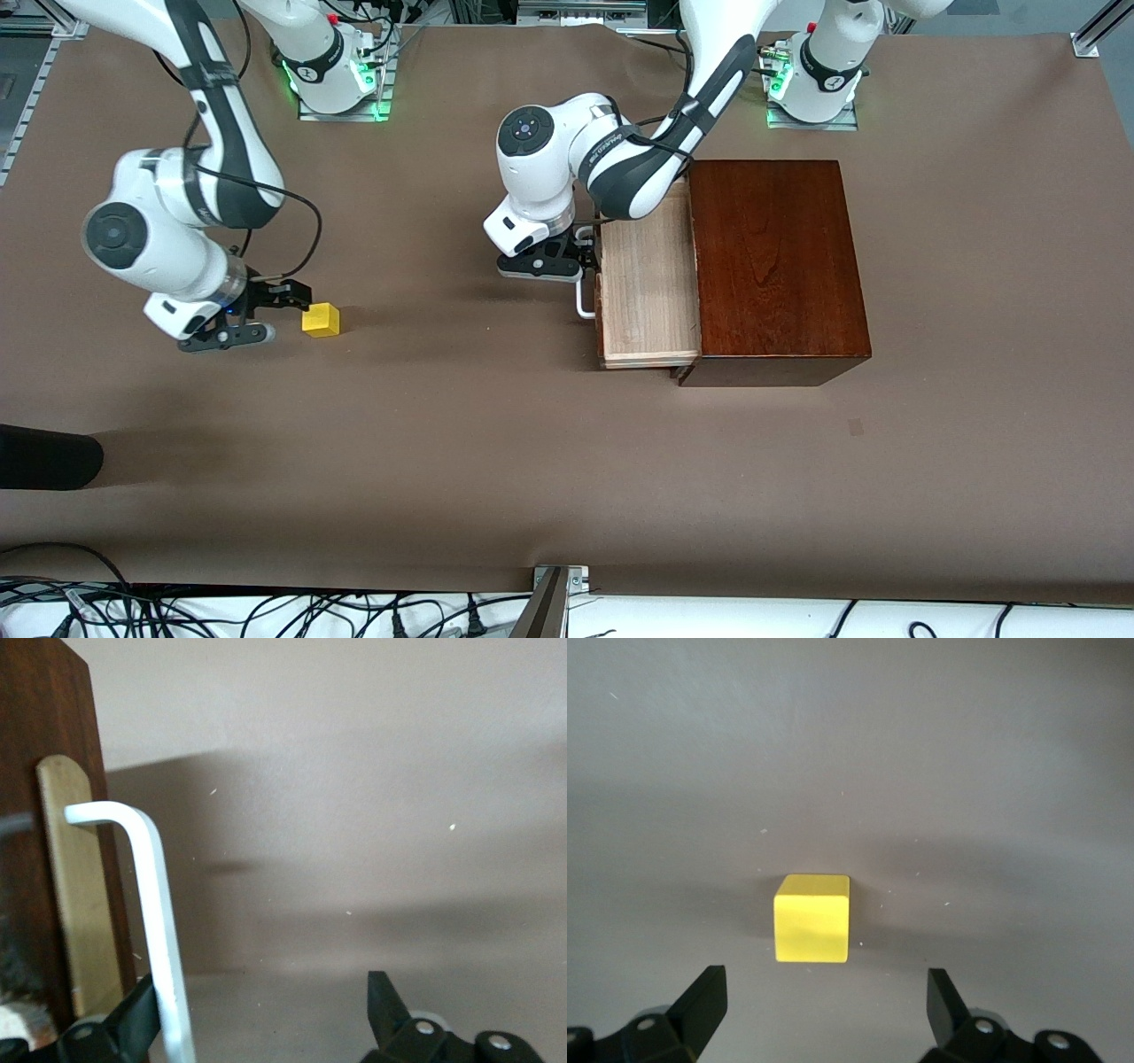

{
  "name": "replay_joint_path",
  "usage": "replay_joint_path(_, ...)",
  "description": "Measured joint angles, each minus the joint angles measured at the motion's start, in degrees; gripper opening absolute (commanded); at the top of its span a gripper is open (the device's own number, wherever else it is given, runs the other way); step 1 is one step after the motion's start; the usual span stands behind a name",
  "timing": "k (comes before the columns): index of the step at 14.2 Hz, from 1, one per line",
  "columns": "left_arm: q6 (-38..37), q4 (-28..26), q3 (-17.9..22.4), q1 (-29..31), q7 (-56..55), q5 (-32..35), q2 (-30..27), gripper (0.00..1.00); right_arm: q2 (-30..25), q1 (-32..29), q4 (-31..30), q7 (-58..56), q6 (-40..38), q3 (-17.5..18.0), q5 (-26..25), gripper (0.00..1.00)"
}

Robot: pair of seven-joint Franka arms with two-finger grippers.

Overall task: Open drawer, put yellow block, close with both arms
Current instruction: 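Grasp the yellow cube with the right gripper while the left gripper withdraws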

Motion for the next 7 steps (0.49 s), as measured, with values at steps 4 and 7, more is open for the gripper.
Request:
replay_joint_path(4, -5.34, 2.71, 0.15, 1.03, 0.0, -0.11, -4.21, 1.0, 2.54, 0.0, -1.59, 0.04, 4.04, 0.08, 0.15, 1.0)
replay_joint_path(7, -15.94, 3.31, 0.33, 4.77, 0.05, -1.18, -11.46, 1.0, 4.77, 0.02, -1.6, 0.06, 6.77, 0.83, 0.37, 1.0)
